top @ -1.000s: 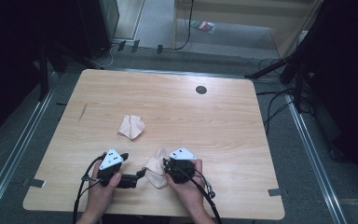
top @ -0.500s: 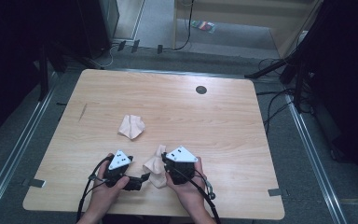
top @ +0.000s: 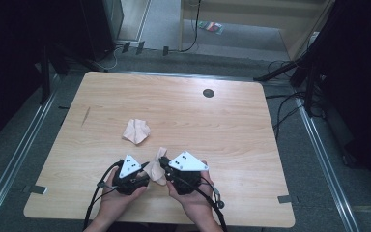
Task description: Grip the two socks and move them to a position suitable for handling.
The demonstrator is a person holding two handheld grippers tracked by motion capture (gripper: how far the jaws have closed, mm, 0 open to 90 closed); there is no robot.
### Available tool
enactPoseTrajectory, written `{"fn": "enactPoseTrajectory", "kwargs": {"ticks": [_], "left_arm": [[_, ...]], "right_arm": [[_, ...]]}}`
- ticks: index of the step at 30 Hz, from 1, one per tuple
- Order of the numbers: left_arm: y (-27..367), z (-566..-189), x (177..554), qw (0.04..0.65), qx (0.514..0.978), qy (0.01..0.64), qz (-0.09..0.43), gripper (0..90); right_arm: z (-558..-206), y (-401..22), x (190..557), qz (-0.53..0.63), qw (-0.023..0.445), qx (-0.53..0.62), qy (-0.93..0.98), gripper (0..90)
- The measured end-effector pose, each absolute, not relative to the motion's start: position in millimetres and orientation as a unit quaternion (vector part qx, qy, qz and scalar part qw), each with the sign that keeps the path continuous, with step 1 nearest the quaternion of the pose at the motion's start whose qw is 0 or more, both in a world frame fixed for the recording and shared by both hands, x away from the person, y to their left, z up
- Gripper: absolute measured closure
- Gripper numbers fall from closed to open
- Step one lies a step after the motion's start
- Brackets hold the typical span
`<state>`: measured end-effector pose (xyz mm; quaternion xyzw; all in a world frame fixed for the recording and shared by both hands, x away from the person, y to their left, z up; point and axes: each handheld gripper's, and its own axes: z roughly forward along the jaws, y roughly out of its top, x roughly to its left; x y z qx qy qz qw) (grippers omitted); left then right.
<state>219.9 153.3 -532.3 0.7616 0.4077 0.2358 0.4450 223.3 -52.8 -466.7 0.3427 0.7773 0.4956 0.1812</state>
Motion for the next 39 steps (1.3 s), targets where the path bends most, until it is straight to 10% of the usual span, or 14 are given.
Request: {"fn": "enactPoseTrajectory", "kwargs": {"ticks": [5, 15, 22, 32, 39], "left_arm": [[139, -505, 179, 0.362, 0.746, 0.299, 0.472, 89.2], [126, -541, 196, 0.417, 0.82, 0.318, 0.229, 52.8], [172, -529, 218, 0.498, 0.762, 0.387, 0.149, 37.4], [186, -551, 238, 0.408, 0.757, 0.491, 0.142, 61.5], [180, -545, 235, 0.406, 0.77, 0.471, 0.144, 89.3]], "right_arm": [[-470, -65, 233, 0.5, 0.172, 0.356, 0.771, 88.8], [-515, -103, 260, 0.381, 0.144, 0.389, 0.826, 87.0], [-518, -130, 265, 0.39, 0.144, 0.424, 0.804, 59.2], [-535, -110, 252, 0.347, 0.125, 0.426, 0.826, 58.3], [-536, -102, 247, 0.334, 0.136, 0.408, 0.839, 84.5]]}}
